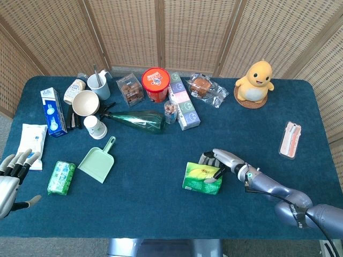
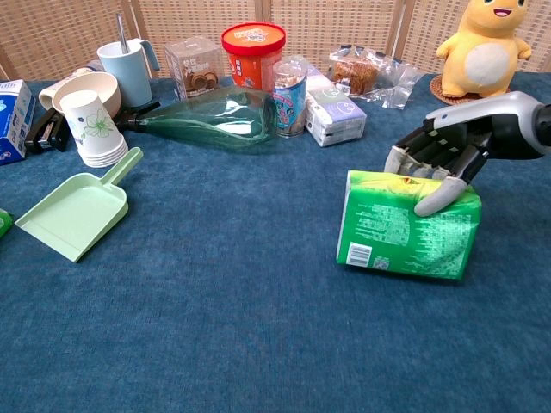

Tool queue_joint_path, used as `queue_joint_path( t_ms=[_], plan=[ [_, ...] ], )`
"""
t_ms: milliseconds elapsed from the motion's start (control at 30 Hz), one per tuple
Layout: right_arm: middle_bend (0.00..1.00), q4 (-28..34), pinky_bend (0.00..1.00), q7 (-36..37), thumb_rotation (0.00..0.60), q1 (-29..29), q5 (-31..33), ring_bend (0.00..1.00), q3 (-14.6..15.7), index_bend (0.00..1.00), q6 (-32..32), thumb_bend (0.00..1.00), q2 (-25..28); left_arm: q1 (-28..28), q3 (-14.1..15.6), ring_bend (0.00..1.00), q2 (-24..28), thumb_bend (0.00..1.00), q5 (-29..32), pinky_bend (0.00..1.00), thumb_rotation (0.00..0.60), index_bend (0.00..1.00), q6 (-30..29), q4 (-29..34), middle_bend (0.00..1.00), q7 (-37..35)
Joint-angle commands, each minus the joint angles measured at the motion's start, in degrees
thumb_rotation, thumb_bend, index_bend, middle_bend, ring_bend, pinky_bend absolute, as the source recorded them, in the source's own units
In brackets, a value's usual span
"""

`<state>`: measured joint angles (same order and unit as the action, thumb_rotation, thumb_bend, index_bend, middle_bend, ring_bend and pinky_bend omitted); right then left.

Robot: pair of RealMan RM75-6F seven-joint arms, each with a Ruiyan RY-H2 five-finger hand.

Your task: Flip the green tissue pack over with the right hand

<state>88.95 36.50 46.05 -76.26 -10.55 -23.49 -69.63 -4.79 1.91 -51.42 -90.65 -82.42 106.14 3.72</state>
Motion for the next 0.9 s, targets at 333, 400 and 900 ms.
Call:
queue_joint_path(
  t_ms=[333, 400, 900],
  plan=[
    [0.0, -1.3, 0.25, -12.2, 0.6, -1.1, 9.2, 0.0, 0.3, 0.0, -9.0, 0.01, -3.2, 0.1, 0.0, 0.0, 0.0, 0.04, 0.0, 0.0, 0.6, 0.0, -0.2, 0.0, 0.0, -0.2],
    [0.0, -0.6, 0.25, -12.4, 0.6, -2.1, 9.0, 0.0, -0.5, 0.0, -12.1, 0.01, -3.5, 0.1, 0.0, 0.0, 0.0, 0.04, 0.0, 0.0, 0.6, 0.0, -0.2, 0.0, 0.0, -0.1],
    [0.0, -2.7, 0.12, -15.7, 0.6, -8.4, -2.3, 0.0, 0.0, 0.0, -31.4, 0.0, -6.1, 0.0, 0.0, 0.0, 0.0, 0.04, -0.2, 0.0, 0.6, 0.0, -0.2, 0.0, 0.0, -0.1]
  ],
)
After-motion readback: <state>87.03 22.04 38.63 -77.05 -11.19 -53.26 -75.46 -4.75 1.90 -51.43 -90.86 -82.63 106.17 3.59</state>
